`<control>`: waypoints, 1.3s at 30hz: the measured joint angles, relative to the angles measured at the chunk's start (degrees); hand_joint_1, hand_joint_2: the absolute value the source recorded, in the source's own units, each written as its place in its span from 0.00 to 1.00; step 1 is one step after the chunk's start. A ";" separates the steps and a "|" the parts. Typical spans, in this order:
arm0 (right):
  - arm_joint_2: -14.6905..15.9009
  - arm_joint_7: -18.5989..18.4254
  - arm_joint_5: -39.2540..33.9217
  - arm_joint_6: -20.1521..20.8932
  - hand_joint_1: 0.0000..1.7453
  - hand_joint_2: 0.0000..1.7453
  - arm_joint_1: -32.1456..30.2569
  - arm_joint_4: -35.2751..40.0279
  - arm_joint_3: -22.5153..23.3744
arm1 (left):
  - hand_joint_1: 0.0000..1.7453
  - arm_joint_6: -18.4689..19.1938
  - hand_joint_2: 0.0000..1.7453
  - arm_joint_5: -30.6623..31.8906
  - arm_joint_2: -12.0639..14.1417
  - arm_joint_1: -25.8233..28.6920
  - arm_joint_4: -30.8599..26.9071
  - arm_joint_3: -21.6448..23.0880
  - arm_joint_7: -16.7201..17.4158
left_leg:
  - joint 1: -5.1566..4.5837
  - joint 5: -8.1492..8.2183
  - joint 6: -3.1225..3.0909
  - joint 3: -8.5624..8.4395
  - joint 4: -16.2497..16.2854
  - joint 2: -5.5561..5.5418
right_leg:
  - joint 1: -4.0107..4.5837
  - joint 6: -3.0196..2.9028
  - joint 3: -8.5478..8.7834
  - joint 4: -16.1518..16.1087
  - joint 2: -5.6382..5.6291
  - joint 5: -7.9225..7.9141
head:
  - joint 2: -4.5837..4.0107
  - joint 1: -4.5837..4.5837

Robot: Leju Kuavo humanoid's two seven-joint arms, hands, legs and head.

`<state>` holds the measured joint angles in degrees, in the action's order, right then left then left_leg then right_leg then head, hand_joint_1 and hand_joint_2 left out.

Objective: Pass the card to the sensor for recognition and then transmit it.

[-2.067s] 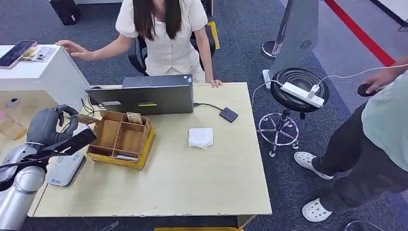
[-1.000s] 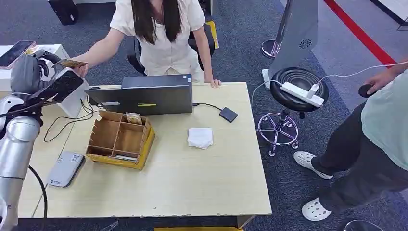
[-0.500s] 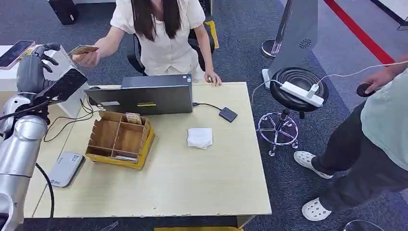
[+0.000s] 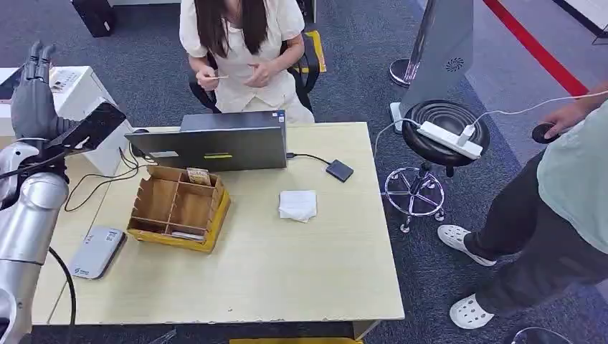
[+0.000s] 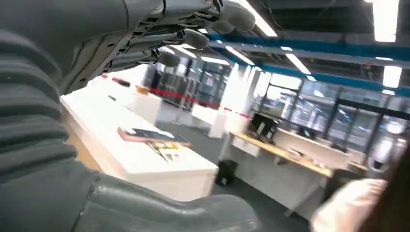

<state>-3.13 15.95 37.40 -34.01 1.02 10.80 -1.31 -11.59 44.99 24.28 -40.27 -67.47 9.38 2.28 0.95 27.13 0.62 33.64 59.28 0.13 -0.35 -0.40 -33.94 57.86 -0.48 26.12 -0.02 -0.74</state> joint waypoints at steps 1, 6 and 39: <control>0.00 -0.02 0.00 0.00 0.00 1.00 -0.01 0.00 0.00 | 0.00 -0.09 1.00 0.18 0.11 -0.07 0.07 0.00 0.02 | 0.00 0.00 0.00 0.01 0.00 0.00 | 0.00 0.00 0.00 0.01 0.00 0.00 | 0.00 0.00; -0.07 -0.61 0.59 0.09 0.00 1.00 -0.01 0.00 0.00 | 0.00 -5.52 1.00 10.15 3.62 -0.66 5.13 -0.02 2.73 | 0.01 -0.01 0.01 0.00 -0.01 0.04 | 0.01 0.00 -0.03 0.02 -0.04 0.00 | 0.00 -0.02; -1.09 -1.83 -0.22 -0.18 0.00 1.00 -0.82 -0.11 1.73 | 0.00 -14.18 1.00 27.30 27.14 11.72 27.69 -14.15 12.68 | 0.06 0.02 0.10 0.17 -0.06 0.26 | 0.04 -0.06 -0.20 0.05 -0.24 0.04 | 0.00 0.09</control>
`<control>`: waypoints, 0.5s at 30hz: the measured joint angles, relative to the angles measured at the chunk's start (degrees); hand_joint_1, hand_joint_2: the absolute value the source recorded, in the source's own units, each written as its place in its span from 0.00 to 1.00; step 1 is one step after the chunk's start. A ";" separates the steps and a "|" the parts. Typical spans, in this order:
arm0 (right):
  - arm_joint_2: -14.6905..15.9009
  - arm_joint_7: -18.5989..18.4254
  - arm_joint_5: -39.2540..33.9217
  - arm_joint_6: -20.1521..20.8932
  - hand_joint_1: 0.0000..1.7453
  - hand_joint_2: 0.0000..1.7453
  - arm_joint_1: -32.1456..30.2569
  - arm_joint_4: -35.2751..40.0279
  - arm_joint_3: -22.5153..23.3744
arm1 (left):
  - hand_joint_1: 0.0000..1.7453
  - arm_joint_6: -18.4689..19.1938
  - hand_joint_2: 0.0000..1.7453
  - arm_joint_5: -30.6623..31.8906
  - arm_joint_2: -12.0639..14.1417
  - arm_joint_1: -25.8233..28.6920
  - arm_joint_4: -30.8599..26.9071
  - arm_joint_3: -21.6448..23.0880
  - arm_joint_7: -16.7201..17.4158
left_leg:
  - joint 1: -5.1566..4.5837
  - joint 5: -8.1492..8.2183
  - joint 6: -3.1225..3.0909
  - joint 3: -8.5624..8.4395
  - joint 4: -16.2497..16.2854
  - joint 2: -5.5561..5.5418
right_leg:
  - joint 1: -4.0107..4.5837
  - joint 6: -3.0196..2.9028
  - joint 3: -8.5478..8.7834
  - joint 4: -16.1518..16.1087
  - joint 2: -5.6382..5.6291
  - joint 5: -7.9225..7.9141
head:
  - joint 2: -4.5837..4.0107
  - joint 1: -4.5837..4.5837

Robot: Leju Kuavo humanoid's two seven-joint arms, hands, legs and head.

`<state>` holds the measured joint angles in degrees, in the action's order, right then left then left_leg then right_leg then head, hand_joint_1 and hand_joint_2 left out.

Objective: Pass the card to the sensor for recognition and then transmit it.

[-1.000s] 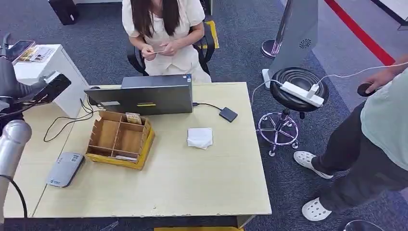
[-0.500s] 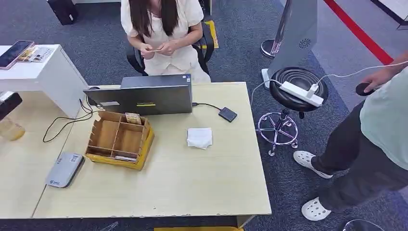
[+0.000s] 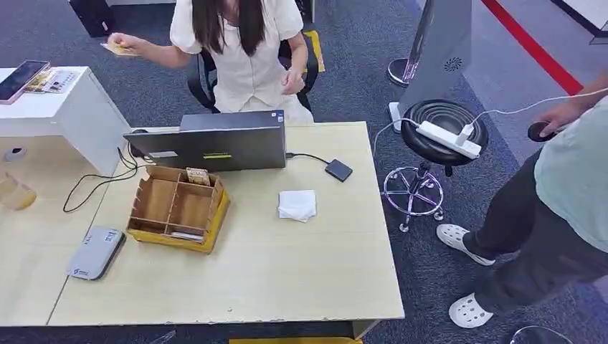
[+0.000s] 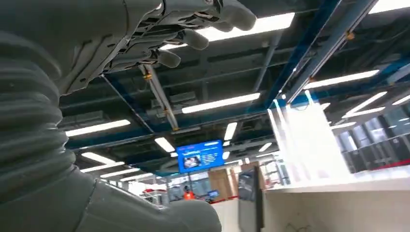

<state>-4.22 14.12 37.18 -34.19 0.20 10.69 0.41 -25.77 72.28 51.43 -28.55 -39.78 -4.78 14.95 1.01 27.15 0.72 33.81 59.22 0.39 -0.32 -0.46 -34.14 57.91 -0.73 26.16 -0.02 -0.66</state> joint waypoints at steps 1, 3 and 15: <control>-0.02 -0.15 -0.04 -0.02 0.00 1.00 -0.04 0.00 0.13 | 0.00 0.02 1.00 -0.44 0.57 2.15 0.00 -1.35 0.02 | -0.02 0.01 0.01 -0.07 0.00 0.13 | -0.02 0.00 -0.02 0.00 -0.14 0.00 | 0.00 -0.04; -0.17 -0.50 -0.04 -0.02 0.00 1.00 -0.19 -0.07 0.33 | 0.00 0.02 1.00 -1.51 0.94 6.66 -0.07 -5.04 0.00 | 0.00 0.08 0.09 -0.09 0.00 0.24 | -0.01 -0.01 -0.05 0.00 -0.26 0.00 | 0.00 -0.13; -0.72 -0.77 -0.52 -0.72 0.00 1.00 -0.32 -0.15 1.86 | 0.00 3.72 1.00 4.50 -1.99 24.98 -5.32 -25.17 0.11 | 0.05 0.13 0.07 0.01 0.00 0.17 | 0.05 -0.01 -0.09 -0.04 -0.19 0.05 | 0.00 -0.09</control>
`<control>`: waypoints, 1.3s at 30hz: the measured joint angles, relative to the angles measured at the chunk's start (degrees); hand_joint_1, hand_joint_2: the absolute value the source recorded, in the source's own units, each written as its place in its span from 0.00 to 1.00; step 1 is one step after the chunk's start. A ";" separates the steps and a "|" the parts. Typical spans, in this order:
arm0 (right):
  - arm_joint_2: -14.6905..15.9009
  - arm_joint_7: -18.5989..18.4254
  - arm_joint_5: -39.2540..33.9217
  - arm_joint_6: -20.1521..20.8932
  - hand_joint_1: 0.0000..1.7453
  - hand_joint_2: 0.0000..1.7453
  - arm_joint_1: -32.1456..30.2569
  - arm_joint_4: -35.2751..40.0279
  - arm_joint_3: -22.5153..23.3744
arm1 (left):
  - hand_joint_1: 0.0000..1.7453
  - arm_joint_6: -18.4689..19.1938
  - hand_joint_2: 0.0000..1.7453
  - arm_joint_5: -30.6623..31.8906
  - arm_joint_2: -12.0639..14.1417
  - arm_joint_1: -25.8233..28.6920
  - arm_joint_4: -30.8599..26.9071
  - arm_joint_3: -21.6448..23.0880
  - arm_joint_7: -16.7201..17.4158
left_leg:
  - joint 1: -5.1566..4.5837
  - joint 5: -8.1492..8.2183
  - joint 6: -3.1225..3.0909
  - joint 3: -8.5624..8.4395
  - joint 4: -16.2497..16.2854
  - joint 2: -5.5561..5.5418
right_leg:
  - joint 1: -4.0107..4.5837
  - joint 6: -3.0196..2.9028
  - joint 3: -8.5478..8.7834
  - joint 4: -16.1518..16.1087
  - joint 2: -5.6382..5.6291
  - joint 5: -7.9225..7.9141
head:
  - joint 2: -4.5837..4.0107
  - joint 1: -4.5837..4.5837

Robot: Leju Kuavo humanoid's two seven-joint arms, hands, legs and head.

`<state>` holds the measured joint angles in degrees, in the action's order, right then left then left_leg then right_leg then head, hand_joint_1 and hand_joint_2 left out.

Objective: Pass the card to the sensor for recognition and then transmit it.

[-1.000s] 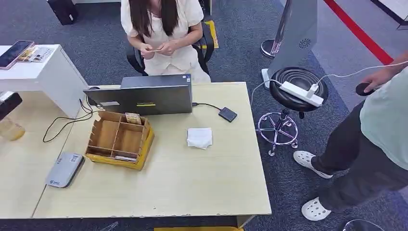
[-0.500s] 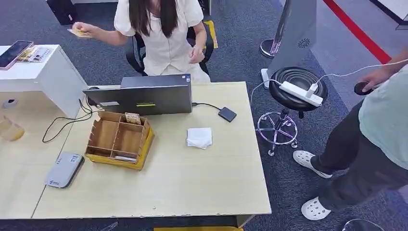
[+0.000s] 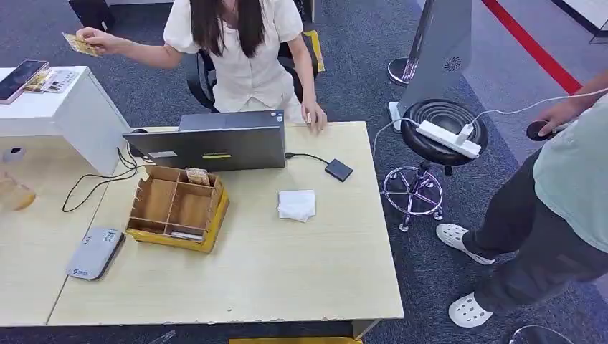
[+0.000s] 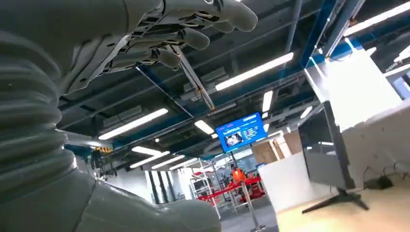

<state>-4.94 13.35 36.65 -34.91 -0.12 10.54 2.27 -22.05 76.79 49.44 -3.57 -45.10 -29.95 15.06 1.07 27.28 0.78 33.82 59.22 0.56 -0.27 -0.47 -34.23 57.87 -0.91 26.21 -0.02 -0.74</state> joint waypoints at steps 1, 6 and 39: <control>-0.07 -0.11 0.07 0.00 0.00 1.00 -0.01 0.00 0.13 | 0.00 0.46 1.00 0.87 -0.85 0.84 -0.98 -1.52 -0.13 | 0.00 0.00 0.00 0.00 0.00 -0.04 | 0.00 0.00 0.01 0.00 0.02 0.00 | 0.00 -0.02; -0.35 -0.31 0.11 -0.09 0.00 1.00 -0.01 0.00 0.79 | 0.00 2.88 1.00 7.11 -4.87 4.27 -4.41 -7.94 -0.48 | -0.01 0.00 0.00 0.00 0.00 -0.06 | -0.01 0.00 0.05 0.01 0.07 0.00 | 0.00 -0.02; -1.75 -2.08 -0.28 -0.57 0.00 1.00 -0.22 -0.02 3.67 | 0.00 10.10 1.00 13.22 -17.48 22.89 -9.05 5.42 22.01 | -0.02 0.04 -0.07 0.01 0.01 -0.41 | -0.02 0.01 0.23 -0.03 0.50 0.11 | 0.00 0.04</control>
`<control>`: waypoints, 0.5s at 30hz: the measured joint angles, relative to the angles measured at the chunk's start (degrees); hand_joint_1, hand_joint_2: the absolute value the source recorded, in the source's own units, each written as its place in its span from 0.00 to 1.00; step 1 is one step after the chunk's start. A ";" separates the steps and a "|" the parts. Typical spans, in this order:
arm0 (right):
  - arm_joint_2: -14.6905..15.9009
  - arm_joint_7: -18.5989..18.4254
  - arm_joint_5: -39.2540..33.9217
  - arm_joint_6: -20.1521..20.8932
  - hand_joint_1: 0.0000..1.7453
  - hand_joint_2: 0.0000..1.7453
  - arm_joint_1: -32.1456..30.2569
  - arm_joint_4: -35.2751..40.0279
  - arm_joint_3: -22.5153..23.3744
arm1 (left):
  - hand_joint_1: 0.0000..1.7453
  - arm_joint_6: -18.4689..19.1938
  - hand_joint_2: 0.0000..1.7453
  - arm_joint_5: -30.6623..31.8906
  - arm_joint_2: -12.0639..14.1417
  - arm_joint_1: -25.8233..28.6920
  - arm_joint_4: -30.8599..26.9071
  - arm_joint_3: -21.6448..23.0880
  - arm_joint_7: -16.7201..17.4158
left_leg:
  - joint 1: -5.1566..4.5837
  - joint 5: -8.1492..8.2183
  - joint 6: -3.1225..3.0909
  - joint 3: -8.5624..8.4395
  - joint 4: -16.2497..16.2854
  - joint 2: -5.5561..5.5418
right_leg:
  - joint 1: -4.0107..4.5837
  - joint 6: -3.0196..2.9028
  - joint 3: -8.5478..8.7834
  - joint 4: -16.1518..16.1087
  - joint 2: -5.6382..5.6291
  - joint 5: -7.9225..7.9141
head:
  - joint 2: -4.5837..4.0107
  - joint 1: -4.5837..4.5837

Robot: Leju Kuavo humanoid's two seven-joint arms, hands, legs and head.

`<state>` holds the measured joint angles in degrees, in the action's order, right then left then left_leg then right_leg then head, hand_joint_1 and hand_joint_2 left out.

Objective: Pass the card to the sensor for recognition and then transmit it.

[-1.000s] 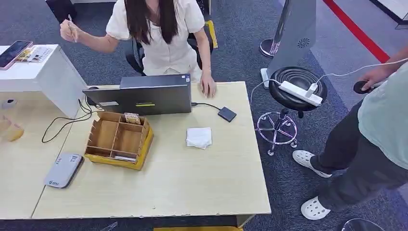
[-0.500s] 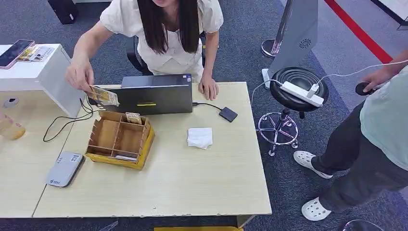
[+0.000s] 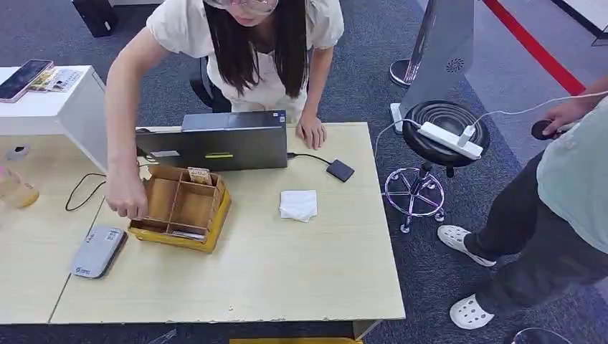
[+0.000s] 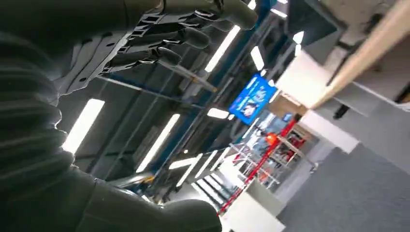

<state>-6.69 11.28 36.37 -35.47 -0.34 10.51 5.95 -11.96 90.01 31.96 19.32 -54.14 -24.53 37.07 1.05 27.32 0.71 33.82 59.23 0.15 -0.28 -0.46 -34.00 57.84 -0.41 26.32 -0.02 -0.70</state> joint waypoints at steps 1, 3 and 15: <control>0.00 0.00 0.00 -0.02 0.00 1.00 0.01 0.00 0.00 | 0.00 0.02 1.00 0.00 -0.11 -0.18 0.20 0.66 -0.09 | 0.00 0.00 0.00 -0.02 0.00 0.00 | 0.00 0.00 0.00 0.00 0.00 0.00 | 0.00 -0.04; 0.00 0.15 -0.02 -0.11 0.00 1.00 0.01 0.00 0.18 | 0.00 -0.46 1.00 0.00 -0.13 -1.27 1.62 2.28 -0.20 | -0.02 0.00 0.00 -0.03 0.01 -0.07 | -0.02 0.00 0.00 -0.01 0.06 0.00 | 0.00 -0.04; 0.00 -0.13 0.35 -0.22 0.00 1.00 0.10 0.04 1.68 | 0.00 -5.09 1.00 0.00 -4.55 -12.31 20.49 17.65 1.20 | -0.04 -0.02 -0.04 -0.04 0.01 -0.18 | -0.03 0.02 0.08 -0.01 0.20 0.01 | 0.00 -0.02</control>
<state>-6.69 11.15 36.72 -35.69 -0.23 10.56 7.63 -17.05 90.01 27.41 7.01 -33.65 -6.88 38.27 1.01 27.30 0.68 33.79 59.24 -0.03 -0.31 -0.44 -33.92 57.83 -0.21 26.33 -0.02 -0.72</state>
